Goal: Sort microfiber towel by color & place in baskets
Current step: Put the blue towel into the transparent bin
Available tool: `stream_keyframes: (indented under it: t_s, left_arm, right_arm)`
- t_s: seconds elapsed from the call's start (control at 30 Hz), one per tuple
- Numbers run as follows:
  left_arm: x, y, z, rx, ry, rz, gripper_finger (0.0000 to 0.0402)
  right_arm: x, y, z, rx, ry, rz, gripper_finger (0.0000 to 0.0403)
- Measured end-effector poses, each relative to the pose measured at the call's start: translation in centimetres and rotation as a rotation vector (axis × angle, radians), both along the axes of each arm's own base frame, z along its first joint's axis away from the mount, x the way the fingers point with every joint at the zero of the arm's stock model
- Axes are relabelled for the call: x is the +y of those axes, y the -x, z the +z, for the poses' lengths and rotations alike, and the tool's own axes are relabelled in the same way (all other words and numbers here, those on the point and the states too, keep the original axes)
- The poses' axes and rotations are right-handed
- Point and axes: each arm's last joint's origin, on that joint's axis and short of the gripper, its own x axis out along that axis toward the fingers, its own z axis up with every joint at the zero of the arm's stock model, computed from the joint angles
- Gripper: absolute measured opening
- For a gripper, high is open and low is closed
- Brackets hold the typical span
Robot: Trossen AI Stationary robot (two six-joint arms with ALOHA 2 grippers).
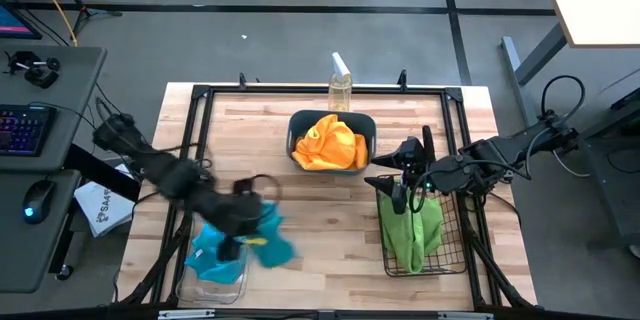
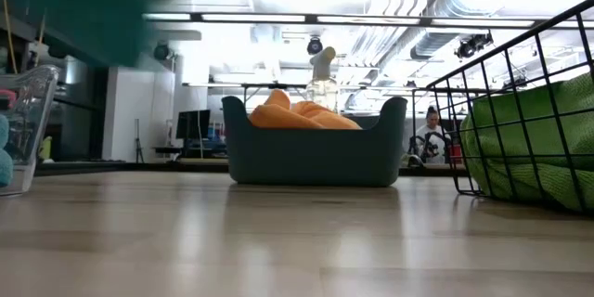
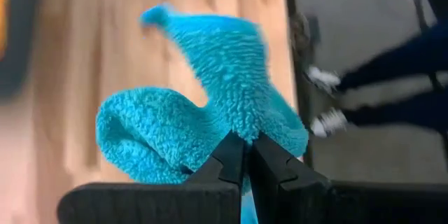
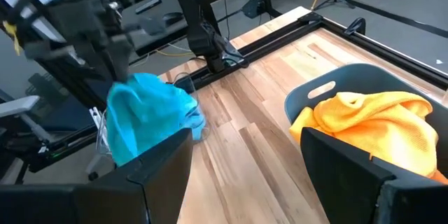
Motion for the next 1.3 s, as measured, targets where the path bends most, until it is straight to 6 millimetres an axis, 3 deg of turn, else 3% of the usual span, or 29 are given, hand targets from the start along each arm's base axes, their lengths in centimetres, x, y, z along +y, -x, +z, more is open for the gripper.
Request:
stream_keyframes:
  t_s: [0.23, 0.4, 0.67, 0.9, 1.03, 1.17, 1.3]
  left_arm:
    - [-1.0, 6.6, 1.5, 0.118, 0.066, 0.04, 0.0]
    - [-0.7, 8.9, -0.1, 0.299, -0.117, 0.133, 0.0]
    - [-1.6, 8.0, -5.1, 0.416, -0.234, 0.22, 0.0]
    - [-6.1, 4.1, -7.0, 0.224, -0.011, 0.044, 0.0]
    - [-7.6, 3.0, -9.4, 0.306, -0.037, 0.009, 0.0]
    - [-8.3, 3.7, -11.7, 0.466, -0.161, -0.031, 0.0]
    - [-8.1, 5.2, -11.7, 0.543, -0.248, -0.017, 0.0]
  right_arm:
    - [0.0, 0.0, 0.0, -0.002, 0.005, -0.012, 0.0264]
    - [-0.1, 0.0, 0.0, -0.009, 0.012, -0.036, 0.0264]
    - [-0.1, 0.0, 0.0, -0.016, -0.026, -0.052, 0.0264]
    - [-0.1, 0.0, 0.0, -0.017, -0.03, -0.053, 0.0264]
    - [-0.1, 0.0, 0.0, -0.017, -0.03, -0.053, 0.0264]
    - [-0.1, 0.0, 0.0, -0.016, -0.03, -0.053, 0.0264]
    - [-0.1, 0.0, 0.0, -0.015, -0.029, -0.053, 0.0264]
